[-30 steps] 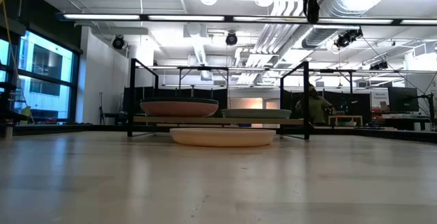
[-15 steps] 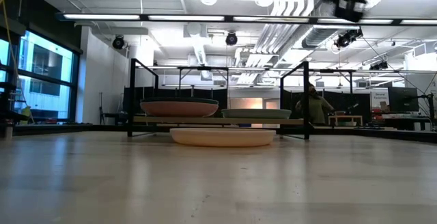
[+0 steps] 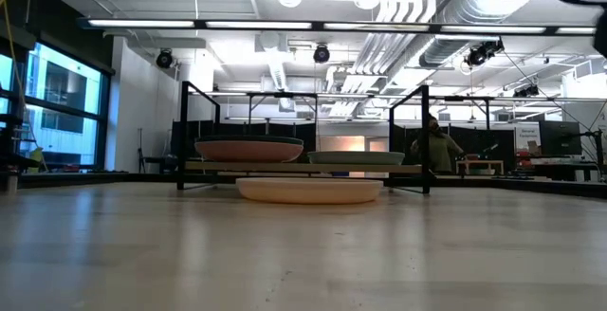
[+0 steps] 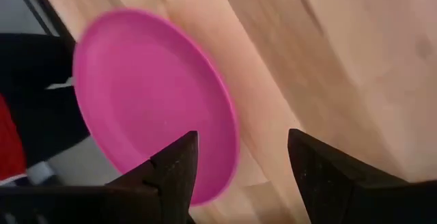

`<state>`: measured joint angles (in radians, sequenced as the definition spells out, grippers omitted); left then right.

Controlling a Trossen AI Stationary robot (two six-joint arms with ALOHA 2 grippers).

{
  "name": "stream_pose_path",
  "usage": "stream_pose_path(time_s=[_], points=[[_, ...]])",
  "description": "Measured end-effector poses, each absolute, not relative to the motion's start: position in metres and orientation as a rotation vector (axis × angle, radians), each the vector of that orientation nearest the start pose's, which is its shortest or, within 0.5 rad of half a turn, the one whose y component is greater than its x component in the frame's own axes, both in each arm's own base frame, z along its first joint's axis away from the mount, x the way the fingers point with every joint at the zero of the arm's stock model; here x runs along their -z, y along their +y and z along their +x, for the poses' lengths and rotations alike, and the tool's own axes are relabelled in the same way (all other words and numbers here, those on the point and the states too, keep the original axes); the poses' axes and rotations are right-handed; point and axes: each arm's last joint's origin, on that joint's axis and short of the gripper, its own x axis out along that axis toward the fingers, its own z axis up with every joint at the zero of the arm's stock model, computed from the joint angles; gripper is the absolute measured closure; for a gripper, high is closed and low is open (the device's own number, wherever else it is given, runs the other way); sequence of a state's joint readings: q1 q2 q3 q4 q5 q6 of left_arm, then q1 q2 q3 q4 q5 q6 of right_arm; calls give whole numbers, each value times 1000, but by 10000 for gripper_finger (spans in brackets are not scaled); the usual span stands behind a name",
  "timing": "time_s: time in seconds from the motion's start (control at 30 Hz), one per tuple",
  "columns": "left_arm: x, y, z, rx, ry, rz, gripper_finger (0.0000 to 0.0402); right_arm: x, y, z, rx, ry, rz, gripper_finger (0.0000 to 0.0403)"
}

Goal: Place and stack plates onto a shelf
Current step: Stack the dark pink plate on the dark green plate on the shelf

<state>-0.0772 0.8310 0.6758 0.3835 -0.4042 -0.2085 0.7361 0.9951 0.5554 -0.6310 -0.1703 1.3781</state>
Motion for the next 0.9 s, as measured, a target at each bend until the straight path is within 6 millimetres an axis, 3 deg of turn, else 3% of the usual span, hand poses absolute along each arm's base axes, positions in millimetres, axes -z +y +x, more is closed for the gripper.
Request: stream_pose_path(time_s=[0.27, 0.73, 0.83, 0.9], points=[[-341, -3, 186, -302, -252, -259, 401, -155, 134, 109, 45, 1414, 1003, 194], [-339, -3, 186, -304, -235, -255, 401, -124, 163, 125, 32, 1433, 1007, 194], [-339, -3, 186, -304, -235, -255, 401, -122, 166, 127, 32, 1435, 1016, 210], [-339, -3, 186, -304, -235, -256, 401, -121, 166, 127, 24, 1434, 1021, 241]])
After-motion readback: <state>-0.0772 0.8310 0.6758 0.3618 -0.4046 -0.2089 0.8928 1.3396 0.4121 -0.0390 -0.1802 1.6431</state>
